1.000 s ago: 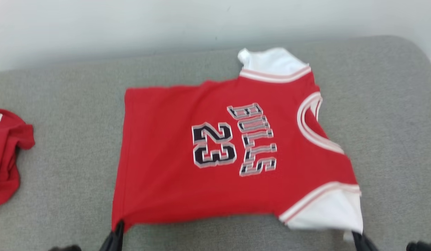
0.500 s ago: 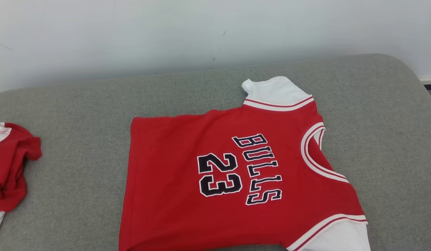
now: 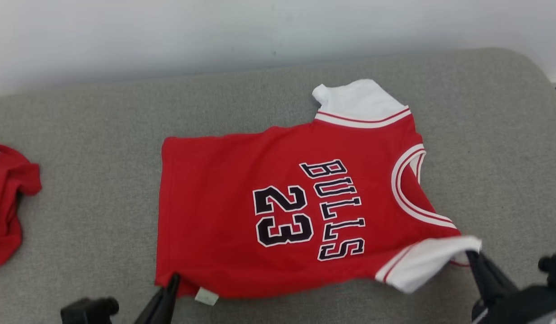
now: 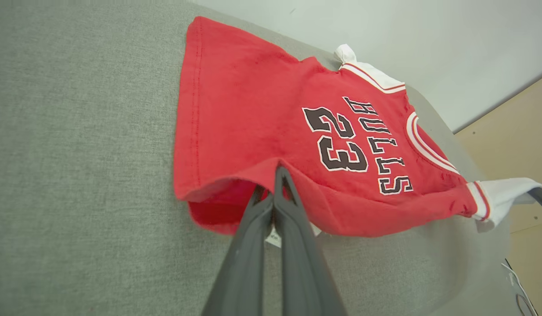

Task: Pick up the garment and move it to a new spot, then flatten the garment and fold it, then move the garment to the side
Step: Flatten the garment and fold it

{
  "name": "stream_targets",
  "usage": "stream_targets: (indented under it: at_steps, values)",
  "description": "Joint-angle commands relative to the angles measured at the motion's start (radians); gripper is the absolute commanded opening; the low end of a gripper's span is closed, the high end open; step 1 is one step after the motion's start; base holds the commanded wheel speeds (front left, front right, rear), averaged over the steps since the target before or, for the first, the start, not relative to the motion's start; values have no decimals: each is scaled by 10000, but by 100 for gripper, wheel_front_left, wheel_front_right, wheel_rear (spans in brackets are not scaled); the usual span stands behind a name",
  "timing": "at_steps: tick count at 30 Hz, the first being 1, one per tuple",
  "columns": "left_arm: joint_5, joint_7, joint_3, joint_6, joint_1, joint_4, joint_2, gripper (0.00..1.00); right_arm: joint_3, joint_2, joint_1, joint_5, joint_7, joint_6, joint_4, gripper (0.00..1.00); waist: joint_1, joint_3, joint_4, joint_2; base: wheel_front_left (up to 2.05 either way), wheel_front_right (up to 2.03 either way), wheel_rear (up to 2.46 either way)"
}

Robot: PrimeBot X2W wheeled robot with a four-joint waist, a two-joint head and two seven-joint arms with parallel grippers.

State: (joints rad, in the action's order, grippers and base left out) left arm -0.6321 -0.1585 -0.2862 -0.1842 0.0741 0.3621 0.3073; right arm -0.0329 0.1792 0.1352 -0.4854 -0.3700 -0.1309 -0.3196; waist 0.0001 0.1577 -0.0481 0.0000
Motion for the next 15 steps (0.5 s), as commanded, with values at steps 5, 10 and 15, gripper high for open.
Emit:
stream_targets:
  at_steps: [5,10,15]
  values:
    - [-146,-183,12,242,-1321,-571,-108,0,-292,662,-1760,-275,103,3,822,0,-1,919,38,0,0,0,0]
    - [-294,-86,6,434,-2207,-1130,-329,0,-674,1260,-3005,-441,135,3,1856,0,-1,1467,166,0,0,0,0]
    - [-481,121,38,629,-2916,-1789,-568,0,-1271,1641,-3974,-757,225,3,2691,0,-1,1895,260,0,0,0,0]
